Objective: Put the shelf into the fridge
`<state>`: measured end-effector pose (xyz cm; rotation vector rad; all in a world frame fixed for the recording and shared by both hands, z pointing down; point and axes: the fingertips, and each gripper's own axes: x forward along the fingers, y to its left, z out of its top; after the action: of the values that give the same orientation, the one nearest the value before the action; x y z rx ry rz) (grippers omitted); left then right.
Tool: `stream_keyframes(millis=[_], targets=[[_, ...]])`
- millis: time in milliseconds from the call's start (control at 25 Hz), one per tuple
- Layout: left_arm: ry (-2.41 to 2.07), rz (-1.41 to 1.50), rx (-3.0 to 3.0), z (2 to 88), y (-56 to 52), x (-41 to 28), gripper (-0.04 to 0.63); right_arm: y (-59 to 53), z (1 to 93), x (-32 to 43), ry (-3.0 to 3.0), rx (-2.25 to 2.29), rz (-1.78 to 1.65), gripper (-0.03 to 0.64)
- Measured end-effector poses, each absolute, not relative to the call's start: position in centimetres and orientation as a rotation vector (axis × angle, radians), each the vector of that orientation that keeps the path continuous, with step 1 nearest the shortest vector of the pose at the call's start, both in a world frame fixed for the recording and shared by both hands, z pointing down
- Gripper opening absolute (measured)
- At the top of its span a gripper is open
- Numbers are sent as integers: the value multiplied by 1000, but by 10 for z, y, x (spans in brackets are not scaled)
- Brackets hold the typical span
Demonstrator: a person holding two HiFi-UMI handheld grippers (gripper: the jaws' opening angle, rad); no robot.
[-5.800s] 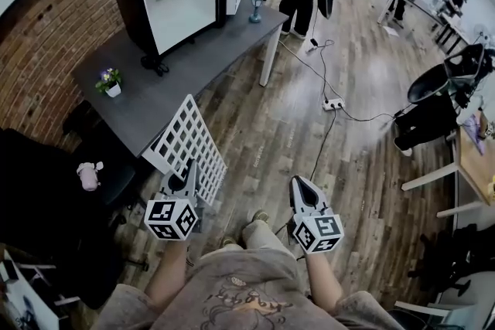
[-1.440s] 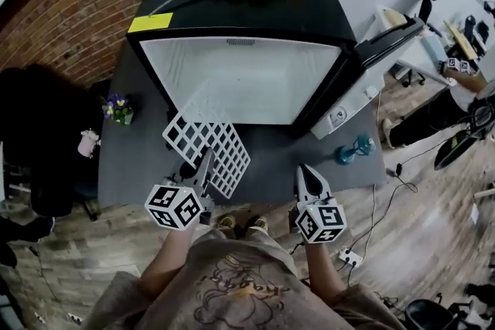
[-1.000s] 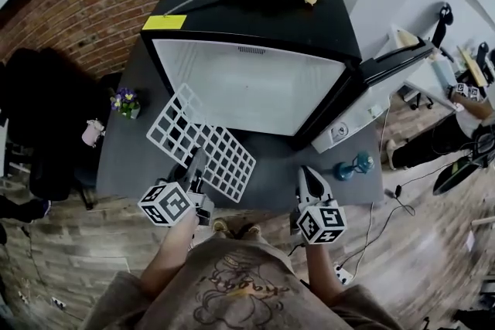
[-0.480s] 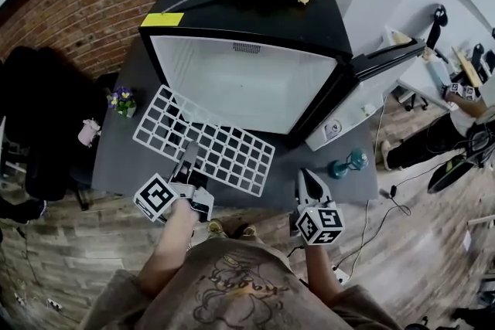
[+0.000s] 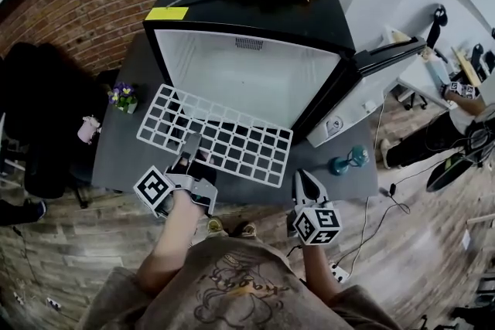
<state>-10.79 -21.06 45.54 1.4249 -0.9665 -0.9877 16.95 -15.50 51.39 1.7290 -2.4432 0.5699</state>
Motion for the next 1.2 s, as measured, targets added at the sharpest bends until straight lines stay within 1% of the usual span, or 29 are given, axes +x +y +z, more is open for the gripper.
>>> stream_keyframes(millis=[520,1200], targets=[[-916,-1078,1316,436,-222,-92,48,-150,512,165,-2446,1736,572,-3],[-903,-1175,1317,403,-239,-76,48,-152,508,165,-2492,1679,563,-3]])
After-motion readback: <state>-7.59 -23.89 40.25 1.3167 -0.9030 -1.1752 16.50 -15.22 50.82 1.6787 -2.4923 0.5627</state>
